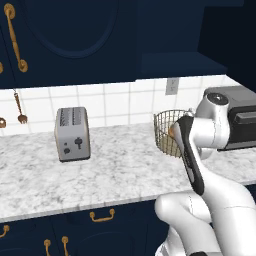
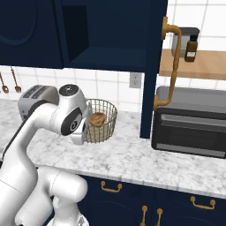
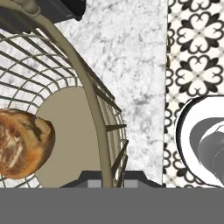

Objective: Open the cabinet, pick up the bread from the cabinet and place it in the basket. Then move the basket to the dining counter.

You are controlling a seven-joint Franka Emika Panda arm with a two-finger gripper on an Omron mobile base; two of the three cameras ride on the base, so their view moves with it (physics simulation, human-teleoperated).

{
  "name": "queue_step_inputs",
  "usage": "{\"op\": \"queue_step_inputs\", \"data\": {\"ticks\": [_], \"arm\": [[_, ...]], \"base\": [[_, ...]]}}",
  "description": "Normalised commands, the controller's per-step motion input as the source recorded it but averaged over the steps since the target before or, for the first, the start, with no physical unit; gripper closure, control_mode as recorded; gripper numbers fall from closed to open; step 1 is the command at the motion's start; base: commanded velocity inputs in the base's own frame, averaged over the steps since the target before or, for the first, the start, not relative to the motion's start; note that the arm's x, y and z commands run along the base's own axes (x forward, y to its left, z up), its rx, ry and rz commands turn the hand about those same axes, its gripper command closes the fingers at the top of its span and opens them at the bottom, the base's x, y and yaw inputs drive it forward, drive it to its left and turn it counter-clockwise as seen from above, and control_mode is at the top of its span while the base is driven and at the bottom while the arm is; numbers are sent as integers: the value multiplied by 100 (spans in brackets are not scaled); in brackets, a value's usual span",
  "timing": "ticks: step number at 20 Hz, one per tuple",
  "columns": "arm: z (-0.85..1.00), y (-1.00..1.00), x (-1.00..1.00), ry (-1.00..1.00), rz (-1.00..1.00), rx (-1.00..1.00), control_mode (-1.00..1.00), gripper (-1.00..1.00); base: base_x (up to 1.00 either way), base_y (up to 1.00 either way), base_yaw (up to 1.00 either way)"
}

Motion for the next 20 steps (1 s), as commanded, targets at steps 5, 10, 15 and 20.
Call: {"op": "queue_step_inputs", "data": {"ticks": [5,10,15,20], "arm": [[0,0,0,0,0,0,100,100],[0,0,0,0,0,0,100,100],[0,0,0,0,0,0,100,100],[0,0,0,0,0,0,100,100]], "base": [[-89,-2,0],[-100,-16,-21],[-69,-13,-64],[-4,-4,-95]]}}
